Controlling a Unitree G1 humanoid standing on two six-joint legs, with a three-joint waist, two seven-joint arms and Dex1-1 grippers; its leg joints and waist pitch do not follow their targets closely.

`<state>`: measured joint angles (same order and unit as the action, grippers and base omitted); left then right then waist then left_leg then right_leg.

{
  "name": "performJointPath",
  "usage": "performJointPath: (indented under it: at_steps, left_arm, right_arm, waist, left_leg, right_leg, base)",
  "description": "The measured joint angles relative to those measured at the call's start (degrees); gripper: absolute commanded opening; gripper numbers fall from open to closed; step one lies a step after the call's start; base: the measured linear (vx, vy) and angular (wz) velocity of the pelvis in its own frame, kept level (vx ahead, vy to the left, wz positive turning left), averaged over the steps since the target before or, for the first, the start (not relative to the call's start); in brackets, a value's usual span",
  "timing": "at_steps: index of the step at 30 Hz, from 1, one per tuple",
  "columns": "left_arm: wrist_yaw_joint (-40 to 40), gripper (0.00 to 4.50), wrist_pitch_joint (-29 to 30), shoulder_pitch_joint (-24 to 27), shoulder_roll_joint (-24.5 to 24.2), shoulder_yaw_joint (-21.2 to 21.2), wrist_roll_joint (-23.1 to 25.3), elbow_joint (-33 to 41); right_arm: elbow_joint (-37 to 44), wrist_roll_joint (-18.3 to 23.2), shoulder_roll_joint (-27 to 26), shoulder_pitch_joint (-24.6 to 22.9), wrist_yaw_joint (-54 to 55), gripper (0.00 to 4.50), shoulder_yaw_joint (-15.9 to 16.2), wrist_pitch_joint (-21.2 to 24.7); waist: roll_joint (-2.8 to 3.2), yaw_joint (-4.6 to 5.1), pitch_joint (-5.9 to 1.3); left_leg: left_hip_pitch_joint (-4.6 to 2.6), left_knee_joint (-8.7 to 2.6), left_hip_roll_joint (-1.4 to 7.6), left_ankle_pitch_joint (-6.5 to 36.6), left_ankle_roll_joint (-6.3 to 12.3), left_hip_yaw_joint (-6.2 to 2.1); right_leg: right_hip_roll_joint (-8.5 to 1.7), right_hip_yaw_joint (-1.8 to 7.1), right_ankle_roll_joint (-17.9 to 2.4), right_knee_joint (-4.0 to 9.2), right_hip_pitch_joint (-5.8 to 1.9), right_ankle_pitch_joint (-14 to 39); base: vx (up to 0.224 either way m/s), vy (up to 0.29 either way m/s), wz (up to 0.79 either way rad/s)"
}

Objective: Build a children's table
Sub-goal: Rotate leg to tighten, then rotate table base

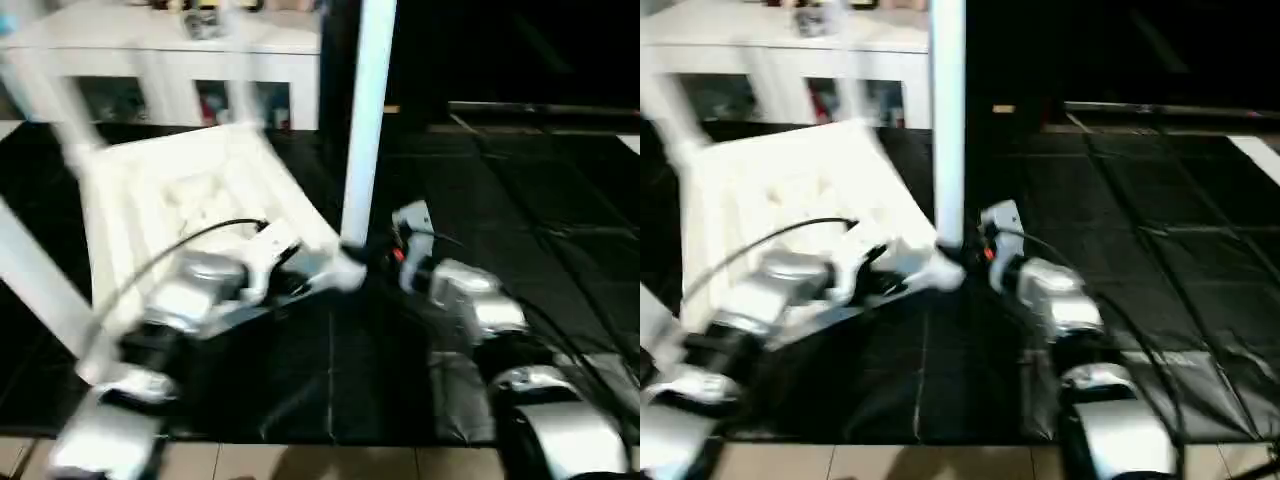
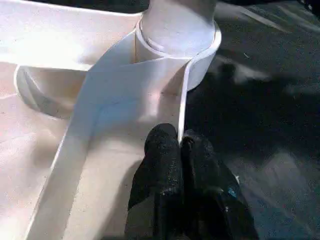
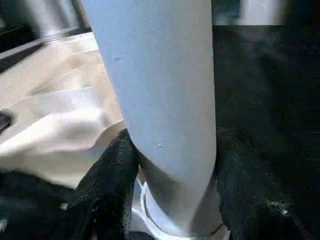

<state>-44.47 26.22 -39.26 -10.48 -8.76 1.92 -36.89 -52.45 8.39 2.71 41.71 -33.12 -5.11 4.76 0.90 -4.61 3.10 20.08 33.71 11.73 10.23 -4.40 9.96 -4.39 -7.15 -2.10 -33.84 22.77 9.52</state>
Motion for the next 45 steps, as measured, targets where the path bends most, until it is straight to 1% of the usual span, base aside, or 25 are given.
performJointPath:
  at_steps: [1, 2, 4, 6, 8, 9, 12, 15, 17, 18, 21, 23, 26, 29, 33, 34, 35, 36, 37, 38, 39, 40, 41, 43, 45]
  left_arm:
    - [0.53, 0.0, 0.0, -0.1, 0.22, 0.03, 0.0, -0.02]
    - [0.81, 0.0, 0.0, -0.23, 0.34, 0.0, -0.02, -0.02]
    - [0.78, 0.0, -0.23, -0.35, 0.19, -0.27, 0.01, 0.09]
    - [-0.31, 0.0, -1.22, -0.34, -0.82, -1.25, 0.24, 0.53]
    - [-1.84, 0.0, -2.03, -0.31, -2.15, -1.81, 0.53, 1.11]
    - [-2.65, 0.0, -2.31, -0.24, -2.73, -2.16, 0.67, 1.42]
    - [-4.42, 0.0, -2.75, 0.14, -4.02, -2.52, 0.98, 2.31]
    - [-6.07, 0.0, -4.42, 0.22, -4.74, -3.6, 1.17, 2.32]
    - [-6.86, 0.0, -5.29, 0.35, -5.5, -3.95, 1.23, 2.31]
    - [-7.24, 0.0, -5.52, 0.36, -5.87, -4.14, 1.27, 2.29]
    - [-8.36, 0.0, -6.83, 0.41, -6.81, -5.03, 1.29, 2.16]
    - [-9.3, 0.0, -9.73, 0.42, -7.4, -5.98, 1.86, 1.53]
    - [-9.84, 0.0, -13.83, 0.34, -8.45, -6.46, 2.84, -0.14]
    - [-8.44, 0.0, -15.1, -0.31, -8.62, -6.41, 3.26, -1.8]
    - [-6.16, 0.0, -15.39, -0.93, -7.88, -5.37, 3.2, -3.07]
    - [-6.02, 0.27, -15.36, -0.85, -7.69, -5.12, 2.92, -3.06]
    - [-6.0, 0.44, -15.29, -0.41, -7.55, -4.75, 2.43, -2.54]
    - [-5.99, 0.44, -15.23, 0.26, -7.4, -3.97, 1.75, -1.38]
    - [-6.04, 0.58, -15.19, 0.74, -7.03, -3.01, 0.49, 0.41]
    - [-6.08, 0.66, -14.7, 1.32, -6.67, -1.62, -1.21, 3.77]
    - [-6.09, 0.66, -14.59, 1.37, -6.58, -1.25, -1.66, 4.58]
    - [-6.25, 0.84, -13.53, 2.28, -6.34, 0.42, -3.89, 9.0]
    - [-6.0, 0.91, -12.3, 4.35, -5.94, 2.31, -6.12, 13.42]
    - [-4.9, 0.98, -10.39, 7.6, -4.72, 3.74, -8.47, 18.16]
    - [-4.33, 1.25, -8.99, 9.43, -4.31, 3.95, -9.33, 19.7]
  right_arm:
    - [-0.01, 0.0, -0.23, 0.17, 0.92, 1.97, -0.06, 0.0]
    - [-0.01, -0.01, -0.3, 0.33, 1.5, 2.31, -0.06, 0.0]
    - [0.0, -0.07, -0.47, 0.51, 1.98, 2.66, -0.06, -0.25]
    - [0.06, -0.16, -0.97, 0.56, 1.98, 2.69, -0.03, -0.97]
    - [0.17, -0.54, -1.49, 0.43, 1.57, 3.0, 0.17, -2.28]
    - [0.62, -0.66, -1.35, 0.09, 0.74, 3.0, 0.42, -2.72]
    - [2.08, -0.72, -0.61, -1.66, -2.24, 3.3, 1.16, -4.11]
    - [3.4, -1.3, 2.31, -4.17, -6.09, 3.58, 2.93, -5.46]
    - [3.73, -1.3, 3.4, -6.56, -8.46, 3.64, 3.36, -5.6]
    - [4.05, -1.28, 4.16, -7.32, -9.66, 3.84, 3.53, -5.89]
    - [4.74, -1.28, 7.07, -9.05, -13.82, 4.02, 3.96, -6.88]
    - [7.08, -0.24, 9.33, -10.88, -16.96, 4.21, 3.38, -5.86]
    - [10.29, 1.29, 11.79, -13.19, -21.12, 4.48, 3.21, -5.02]
    - [14.24, 3.28, 12.45, -15.18, -25.46, 4.48, 3.55, -3.5]
    - [21.09, 7.86, 11.73, -17.16, -30.24, 4.48, 4.16, 0.92]
    - [22.14, 8.82, 11.46, -17.28, -30.97, 4.49, 4.28, 2.0]
    - [23.67, 10.23, 10.92, -17.32, -31.6, 4.5, 4.36, 3.38]
    - [24.93, 11.4, 10.58, -17.33, -31.98, 4.5, 4.39, 4.57]
    - [26.09, 12.63, 10.3, -17.32, -32.32, 4.5, 4.35, 5.82]
    - [27.71, 14.44, 9.51, -17.19, -32.28, 4.5, 4.19, 7.6]
    - [28.05, 14.78, 9.21, -17.09, -32.27, 4.5, 4.17, 7.9]
    - [29.75, 16.76, 7.68, -16.68, -31.85, 4.5, 4.03, 9.69]
    - [30.07, 18.14, 5.86, -15.82, -30.91, 4.5, 3.37, 10.5]
    - [30.04, 19.27, 4.17, -14.31, -29.21, 4.5, 2.42, 10.86]
    - [30.09, 19.71, 3.89, -13.44, -28.33, 4.5, 1.87, 10.86]
  waist:
    - [0.0, 0.01, 0.0]
    - [0.0, 0.0, 0.0]
    - [0.0, -0.03, 0.0]
    - [0.0, 0.02, 0.0]
    - [0.02, 0.02, 0.01]
    - [0.01, -0.07, 0.01]
    - [0.02, -0.49, 0.01]
    - [0.01, -0.84, 0.01]
    - [0.01, -1.06, 0.02]
    - [0.01, -1.11, 0.02]
    - [0.0, -1.32, 0.03]
    - [0.0, -1.74, 0.03]
    - [0.0, -1.95, 0.03]
    - [0.0, -1.97, 0.03]
    - [-0.07, -1.8, 0.07]
    - [-0.07, -1.82, 0.07]
    - [-0.07, -1.84, 0.07]
    - [-0.07, -1.91, 0.07]
    - [-0.07, -2.03, 0.07]
    - [-0.08, -2.13, 0.07]
    - [-0.07, -2.18, 0.06]
    - [-0.07, -2.21, 0.06]
    - [-0.03, -2.13, 0.04]
    - [-0.03, -1.94, 0.04]
    - [-0.06, -1.96, 0.06]
  left_leg:
    - [0.01, -0.01, 0.0, 0.0, 0.0, 0.0]
    - [0.02, -0.03, 0.0, 0.0, 0.0, -0.01]
    - [0.02, -0.07, 0.0, 0.0, 0.0, 0.0]
    - [0.02, -0.2, 0.01, 0.05, -0.05, 0.0]
    - [0.17, -0.43, 0.03, 0.08, -0.11, 0.0]
    - [0.16, -0.56, 0.04, 0.08, -0.12, 0.0]
    - [0.16, -0.68, 0.06, 0.08, -0.12, 0.01]
    - [0.25, -0.6, 0.05, 0.12, -0.17, 0.02]
    - [0.28, -0.52, 0.04, 0.12, -0.17, 0.02]
    - [0.29, -0.52, 0.04, 0.12, -0.18, 0.02]
    - [0.29, -0.45, 0.05, 0.12, -0.18, 0.02]
    - [0.28, -0.41, 0.06, 0.11, -0.18, 0.02]
    - [0.27, -0.4, 0.07, 0.11, -0.18, 0.01]
    - [0.24, -0.39, 0.08, 0.11, -0.17, 0.01]
    - [0.33, -0.25, 0.1, 0.11, -0.17, 0.01]
    - [0.37, -0.22, 0.1, 0.11, -0.17, 0.01]
    - [0.45, -0.21, 0.1, 0.12, -0.16, 0.01]
    - [0.5, -0.21, 0.1, 0.13, -0.15, 0.0]
    - [0.52, -0.2, 0.11, 0.15, -0.12, -0.01]
    - [0.53, -0.22, 0.11, 0.16, -0.1, -0.01]
    - [0.52, -0.23, 0.11, 0.16, -0.09, -0.01]
    - [0.51, -0.27, 0.11, 0.16, -0.09, -0.01]
    - [0.46, -0.29, 0.1, 0.17, -0.1, 0.01]
    - [0.45, -0.29, 0.1, 0.17, -0.12, 0.03]
    - [0.45, -0.28, 0.1, 0.16, -0.13, 0.02]
  right_leg:
    - [0.0, 0.0, 0.0, 0.0, 0.01, 0.0]
    - [0.0, 0.02, 0.0, -0.01, 0.03, -0.01]
    - [0.0, 0.03, -0.02, -0.06, 0.06, -0.07]
    - [0.0, 0.04, -0.07, -0.16, 0.16, -0.16]
    - [0.05, 0.03, -0.38, -0.27, 0.4, -0.33]
    - [0.09, 0.03, -0.42, -0.25, 0.44, -0.28]
    - [0.12, 0.01, -0.46, -0.25, 0.49, -0.14]
    - [0.1, 0.02, -0.46, -0.2, 0.49, -0.14]
    - [0.09, 0.02, -0.47, -0.22, 0.49, -0.15]
    - [0.08, 0.03, -0.47, -0.21, 0.49, -0.16]
    - [0.08, 0.03, -0.45, -0.24, 0.48, -0.2]
    - [0.08, 0.03, -0.3, -0.23, 0.45, -0.13]
    - [0.09, 0.03, -0.13, -0.25, 0.43, -0.03]
    - [0.09, 0.03, -0.12, -0.26, 0.4, -0.03]
    - [0.09, 0.02, -0.09, -0.25, 0.43, -0.06]
    - [0.09, 0.02, -0.09, -0.25, 0.47, -0.06]
    - [0.09, 0.02, -0.1, -0.24, 0.51, -0.07]
    - [0.09, 0.02, -0.1, -0.23, 0.53, -0.07]
    - [0.08, 0.02, -0.36, -0.23, 0.54, -0.23]
    - [0.08, 0.02, -0.36, -0.22, 0.54, -0.22]
    - [0.08, 0.02, -0.36, -0.22, 0.54, -0.22]
    - [0.08, 0.02, -0.35, -0.22, 0.53, -0.2]
    - [0.06, 0.03, -0.36, -0.23, 0.53, -0.19]
    - [0.06, 0.03, -0.35, -0.23, 0.53, -0.18]
    - [0.07, 0.03, -0.03, -0.23, 0.53, 0.0]
  base:
    - [0.0, 0.0, 0.0]
    - [0.0, 0.0, 0.0]
    - [0.0, 0.0, 0.0]
    - [0.0, 0.0, 0.0]
    - [0.0, 0.0, 0.0]
    - [0.0, 0.0, 0.0]
    - [0.0, 0.0, 0.0]
    - [0.0, 0.0, 0.0]
    - [0.0, 0.0, 0.0]
    - [0.0, 0.0, 0.0]
    - [0.0, 0.0, 0.0]
    - [0.0, 0.0, 0.0]
    - [0.0, 0.0, 0.0]
    - [0.0, 0.0, 0.0]
    - [0.0, 0.0, 0.0]
    - [0.0, 0.0, 0.0]
    - [0.0, 0.0, 0.0]
    - [0.0, 0.0, 0.0]
    - [0.0, 0.0, 0.0]
    - [0.0, 0.0, 0.0]
    - [0.0, 0.0, 0.0]
    - [0.0, 0.0, 0.0]
    - [0.0, 0.0, 0.0]
    - [0.0, 0.0, 0.0]
    - [0.0, 0.0, 0.0]
